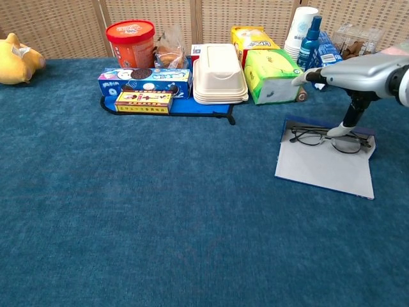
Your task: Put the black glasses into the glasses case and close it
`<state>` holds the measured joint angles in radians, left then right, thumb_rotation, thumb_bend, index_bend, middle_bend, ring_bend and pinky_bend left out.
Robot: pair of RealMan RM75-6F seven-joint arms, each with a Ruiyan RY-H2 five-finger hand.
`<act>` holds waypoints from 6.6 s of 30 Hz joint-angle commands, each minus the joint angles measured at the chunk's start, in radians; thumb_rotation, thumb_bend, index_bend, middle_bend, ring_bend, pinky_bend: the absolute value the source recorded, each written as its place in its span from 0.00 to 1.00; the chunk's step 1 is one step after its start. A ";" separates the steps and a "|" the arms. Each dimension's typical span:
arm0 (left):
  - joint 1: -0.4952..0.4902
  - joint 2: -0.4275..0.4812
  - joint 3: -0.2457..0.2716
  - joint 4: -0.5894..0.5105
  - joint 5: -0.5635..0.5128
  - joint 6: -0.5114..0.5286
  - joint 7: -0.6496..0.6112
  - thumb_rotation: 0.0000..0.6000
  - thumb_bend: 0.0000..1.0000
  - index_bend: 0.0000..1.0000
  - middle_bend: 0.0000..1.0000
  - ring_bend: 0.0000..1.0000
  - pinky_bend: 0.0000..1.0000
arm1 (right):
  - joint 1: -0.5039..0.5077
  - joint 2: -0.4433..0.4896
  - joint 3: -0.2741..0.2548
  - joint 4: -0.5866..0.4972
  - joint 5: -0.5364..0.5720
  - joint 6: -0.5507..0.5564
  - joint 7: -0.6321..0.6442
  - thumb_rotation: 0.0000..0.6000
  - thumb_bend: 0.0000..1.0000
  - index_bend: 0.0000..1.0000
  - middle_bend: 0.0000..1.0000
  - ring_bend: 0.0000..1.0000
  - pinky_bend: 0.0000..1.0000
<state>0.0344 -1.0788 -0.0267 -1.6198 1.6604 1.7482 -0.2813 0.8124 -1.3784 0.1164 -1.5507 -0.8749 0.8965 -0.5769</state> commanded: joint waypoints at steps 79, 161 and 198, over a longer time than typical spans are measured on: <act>-0.004 -0.031 0.014 0.054 -0.006 -0.017 -0.043 1.00 0.30 0.27 0.25 0.14 0.00 | 0.184 0.211 -0.188 -0.309 0.279 -0.084 0.071 0.57 0.28 0.17 0.27 0.14 0.15; -0.014 -0.043 0.010 0.059 -0.012 -0.031 -0.040 1.00 0.30 0.27 0.25 0.13 0.00 | 0.152 0.256 -0.318 -0.566 0.113 -0.053 0.031 0.58 0.28 0.20 0.30 0.20 0.16; -0.004 -0.043 0.015 0.057 -0.010 -0.022 -0.037 1.00 0.30 0.27 0.25 0.13 0.00 | 0.125 0.237 -0.337 -0.593 0.043 -0.075 0.024 0.58 0.28 0.20 0.30 0.20 0.16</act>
<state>0.0301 -1.1221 -0.0112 -1.5623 1.6505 1.7265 -0.3188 0.9381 -1.1414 -0.2200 -2.1429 -0.8315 0.8212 -0.5520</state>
